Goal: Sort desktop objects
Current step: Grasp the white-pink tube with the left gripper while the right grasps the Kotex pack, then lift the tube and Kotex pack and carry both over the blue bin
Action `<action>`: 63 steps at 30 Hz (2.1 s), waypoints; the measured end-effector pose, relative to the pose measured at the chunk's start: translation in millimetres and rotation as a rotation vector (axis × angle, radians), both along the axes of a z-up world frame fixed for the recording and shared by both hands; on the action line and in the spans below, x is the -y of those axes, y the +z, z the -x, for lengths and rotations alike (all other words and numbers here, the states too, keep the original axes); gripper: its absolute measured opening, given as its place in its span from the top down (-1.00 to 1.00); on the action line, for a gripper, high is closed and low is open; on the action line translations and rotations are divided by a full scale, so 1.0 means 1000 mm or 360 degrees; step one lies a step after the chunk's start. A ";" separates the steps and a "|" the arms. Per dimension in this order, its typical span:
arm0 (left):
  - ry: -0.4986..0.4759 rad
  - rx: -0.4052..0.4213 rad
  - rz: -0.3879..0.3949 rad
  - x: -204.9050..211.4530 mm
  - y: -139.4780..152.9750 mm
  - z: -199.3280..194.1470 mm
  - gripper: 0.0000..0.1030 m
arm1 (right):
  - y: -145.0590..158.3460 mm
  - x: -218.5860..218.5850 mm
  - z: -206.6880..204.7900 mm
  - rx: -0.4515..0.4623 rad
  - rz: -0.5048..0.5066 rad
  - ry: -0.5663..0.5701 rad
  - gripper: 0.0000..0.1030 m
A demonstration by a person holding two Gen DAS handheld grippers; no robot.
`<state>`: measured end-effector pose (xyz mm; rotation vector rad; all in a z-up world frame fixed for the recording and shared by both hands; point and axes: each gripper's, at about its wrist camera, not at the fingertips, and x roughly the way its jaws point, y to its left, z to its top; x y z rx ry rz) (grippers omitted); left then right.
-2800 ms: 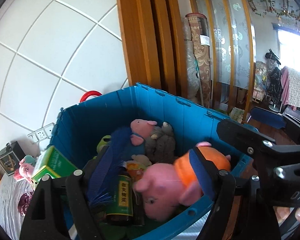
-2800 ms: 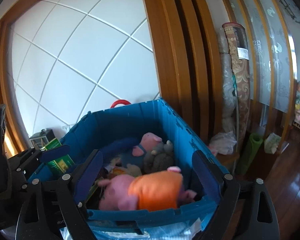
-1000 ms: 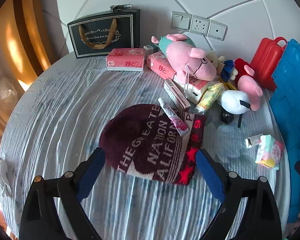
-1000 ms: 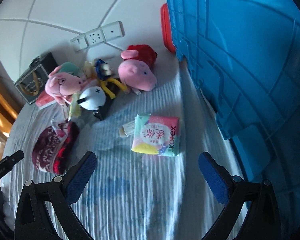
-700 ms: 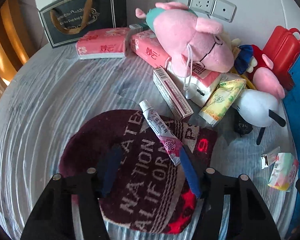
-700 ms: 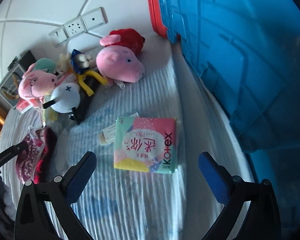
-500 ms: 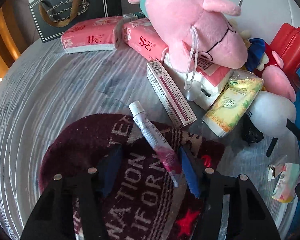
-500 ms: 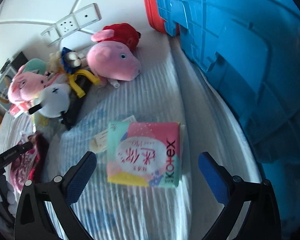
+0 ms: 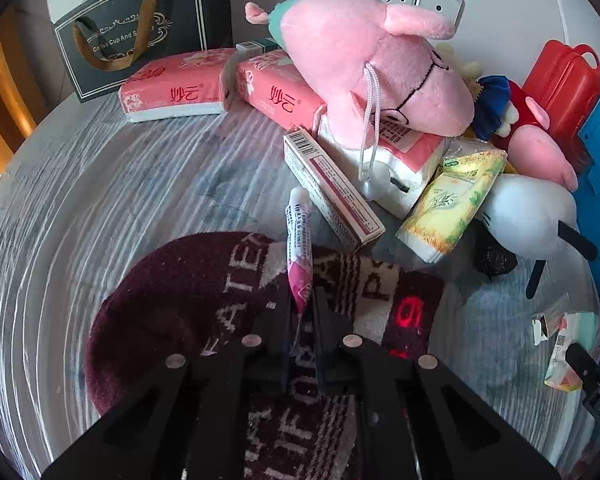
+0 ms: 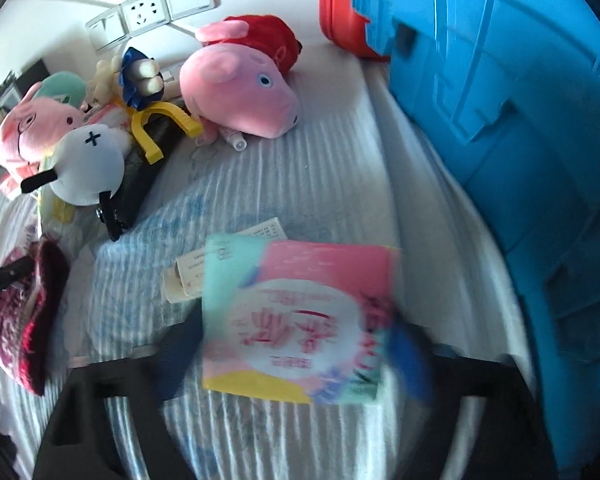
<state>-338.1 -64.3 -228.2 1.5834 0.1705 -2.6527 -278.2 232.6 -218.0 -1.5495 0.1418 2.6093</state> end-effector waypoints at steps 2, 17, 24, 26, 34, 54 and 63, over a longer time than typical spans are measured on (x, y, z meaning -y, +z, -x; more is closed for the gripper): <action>0.0005 -0.0008 0.0007 0.003 0.003 -0.008 0.82 | 0.001 0.001 -0.004 0.0011 0.0014 0.0026 -0.52; -0.0023 -0.0226 -0.0015 0.044 0.064 -0.118 0.82 | 0.049 0.017 -0.060 -0.0128 0.0013 0.0182 -0.52; -0.0065 -0.0349 -0.0010 0.049 0.096 -0.161 0.82 | 0.082 0.029 -0.094 -0.0243 -0.0018 0.0266 -0.52; -0.0080 -0.0385 0.0008 0.047 0.106 -0.175 0.82 | 0.093 0.030 -0.105 -0.0281 -0.0017 0.0276 -0.52; -0.0194 -0.0559 0.0045 0.031 0.153 -0.227 0.82 | 0.157 0.032 -0.165 -0.0549 -0.0042 0.0336 -0.52; -0.0614 -0.1080 -0.0023 -0.126 0.257 -0.326 0.82 | 0.298 -0.070 -0.327 -0.1204 -0.0162 0.0096 -0.52; -0.0740 -0.1219 -0.0116 -0.288 0.298 -0.352 0.82 | 0.311 -0.200 -0.351 -0.1260 -0.0333 -0.0038 -0.52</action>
